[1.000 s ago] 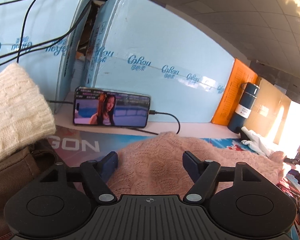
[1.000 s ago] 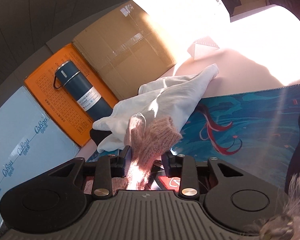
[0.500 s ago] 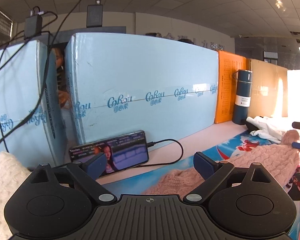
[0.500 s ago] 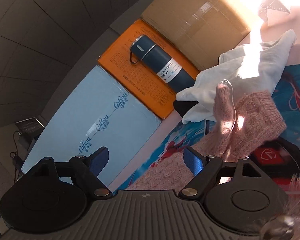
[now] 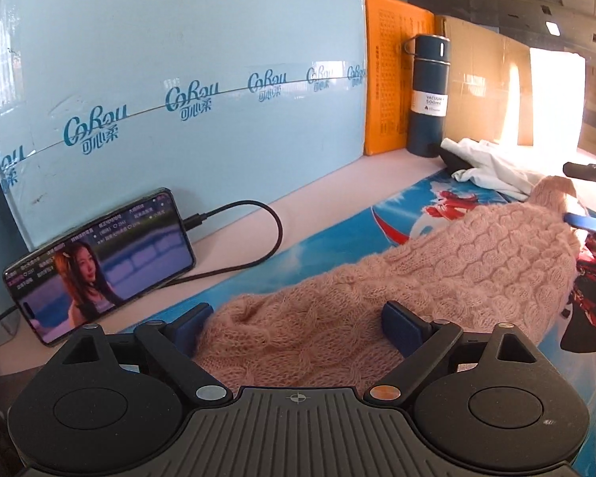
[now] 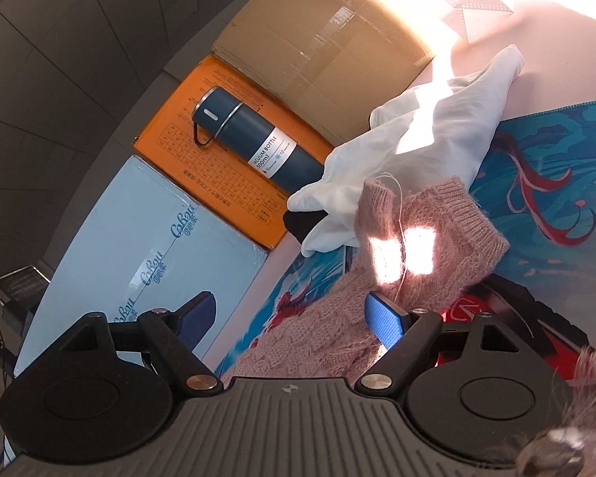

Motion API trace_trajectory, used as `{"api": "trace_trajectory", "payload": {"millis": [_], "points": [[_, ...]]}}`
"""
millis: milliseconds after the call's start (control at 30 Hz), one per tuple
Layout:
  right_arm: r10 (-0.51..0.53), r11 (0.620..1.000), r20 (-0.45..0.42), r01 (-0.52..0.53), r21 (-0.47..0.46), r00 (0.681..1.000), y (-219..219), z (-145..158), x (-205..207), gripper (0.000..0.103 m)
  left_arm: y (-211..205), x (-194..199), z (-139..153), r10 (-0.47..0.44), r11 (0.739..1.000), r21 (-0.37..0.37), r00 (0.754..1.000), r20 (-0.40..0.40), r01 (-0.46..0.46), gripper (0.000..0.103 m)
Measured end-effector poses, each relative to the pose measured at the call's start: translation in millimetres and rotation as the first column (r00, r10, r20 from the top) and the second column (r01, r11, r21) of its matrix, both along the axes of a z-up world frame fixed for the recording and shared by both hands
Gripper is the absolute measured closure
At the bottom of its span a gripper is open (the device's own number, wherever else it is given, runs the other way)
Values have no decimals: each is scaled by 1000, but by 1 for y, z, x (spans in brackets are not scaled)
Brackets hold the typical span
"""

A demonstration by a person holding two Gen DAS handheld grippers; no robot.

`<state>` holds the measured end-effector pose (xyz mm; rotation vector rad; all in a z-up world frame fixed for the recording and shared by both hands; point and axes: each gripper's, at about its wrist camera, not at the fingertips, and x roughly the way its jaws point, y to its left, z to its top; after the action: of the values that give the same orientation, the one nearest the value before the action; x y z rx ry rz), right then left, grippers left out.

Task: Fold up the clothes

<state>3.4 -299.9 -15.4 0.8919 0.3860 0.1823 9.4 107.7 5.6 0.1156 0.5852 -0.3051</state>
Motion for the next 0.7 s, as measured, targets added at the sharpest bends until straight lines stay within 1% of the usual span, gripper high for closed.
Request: {"api": "trace_trajectory", "payload": {"millis": [33, 67, 100, 133, 267, 367, 500, 600, 700], "points": [[2, 1000, 2, -2, -1, 1000, 0, 0, 0, 22, 1, -1, 1, -4, 1000, -7, 1000, 7, 4, 50], [5, 1000, 3, -5, 0, 1000, 1, 0, 0, 22, 1, -5, 1, -6, 1000, 2, 1000, 24, 6, 61], [9, 1000, 3, -9, 0, 1000, 1, 0, 0, 22, 0, -11, 3, -11, 1000, 21, 999, 50, 10, 77], [13, 1000, 5, -13, -1, 1000, 1, 0, 0, 22, -2, -18, 5, -18, 999, 37, 996, 85, 15, 88], [40, 999, 29, -39, -14, 999, 5, 3, -1, 22, -7, -60, 22, -34, 999, 41, 975, 220, 26, 91], [66, 998, 54, -64, -29, 996, 9, 5, -2, 22, -16, -94, 32, -70, 997, 50, 953, 294, 58, 92], [123, 992, 94, -121, -32, 988, 14, 8, -3, 22, -28, -128, 29, -151, 988, 65, 942, 299, 137, 92], [175, 985, 117, -174, -18, 978, 17, 9, -1, 22, -32, -138, 19, -174, 984, 73, 948, 266, 160, 92], [240, 970, 88, -242, 12, 967, 22, 10, 9, 22, -34, -142, 12, -181, 983, 82, 955, 237, 166, 92]]}}
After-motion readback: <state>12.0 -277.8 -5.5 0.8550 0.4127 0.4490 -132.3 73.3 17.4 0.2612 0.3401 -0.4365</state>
